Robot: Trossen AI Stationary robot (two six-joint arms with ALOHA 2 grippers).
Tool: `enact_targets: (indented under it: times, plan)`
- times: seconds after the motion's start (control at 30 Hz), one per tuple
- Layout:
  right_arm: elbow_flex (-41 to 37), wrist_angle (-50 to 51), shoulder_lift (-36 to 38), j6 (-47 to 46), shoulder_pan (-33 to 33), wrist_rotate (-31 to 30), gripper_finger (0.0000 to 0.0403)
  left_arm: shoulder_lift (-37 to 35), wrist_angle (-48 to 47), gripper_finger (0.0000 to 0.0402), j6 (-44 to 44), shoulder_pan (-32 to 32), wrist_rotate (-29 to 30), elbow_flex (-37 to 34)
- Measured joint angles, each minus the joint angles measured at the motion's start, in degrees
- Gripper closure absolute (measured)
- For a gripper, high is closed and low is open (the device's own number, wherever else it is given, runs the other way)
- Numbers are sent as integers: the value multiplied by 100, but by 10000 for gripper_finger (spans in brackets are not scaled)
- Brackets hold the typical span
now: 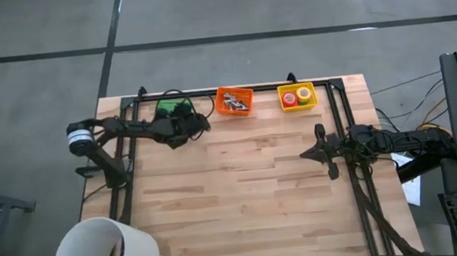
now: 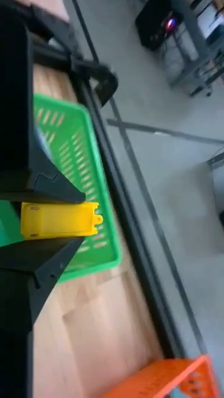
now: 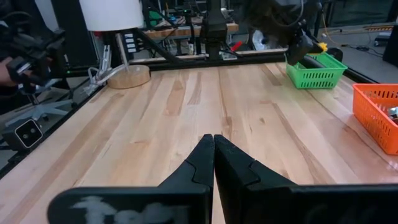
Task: Pick and place Stapler, Stapler remover, tape
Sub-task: Put the yellow stapler into the green bin, then adjust the green bin
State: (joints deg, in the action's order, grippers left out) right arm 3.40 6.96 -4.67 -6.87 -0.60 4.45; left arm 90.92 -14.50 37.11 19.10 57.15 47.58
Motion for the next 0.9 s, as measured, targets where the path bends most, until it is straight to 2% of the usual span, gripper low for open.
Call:
enact_targets:
  times: [0.13, 0.37, 0.73, 0.9]
  plan:
    - [0, 2, 0, 0, -1, -1, 394, 61, 165, 320, 74, 65, -292, -124]
    - [-2, 0, 0, 0, 0, -3, 394, 109, 300, 296, 226, 71, -326, -303]
    - [0, 1, 0, 0, 0, -1, 394, 109, 343, 292, 152, 53, -360, -307]
    - [0, 2, 0, 0, 0, -2, 394, 101, 354, 296, 12, -93, -746, -305]
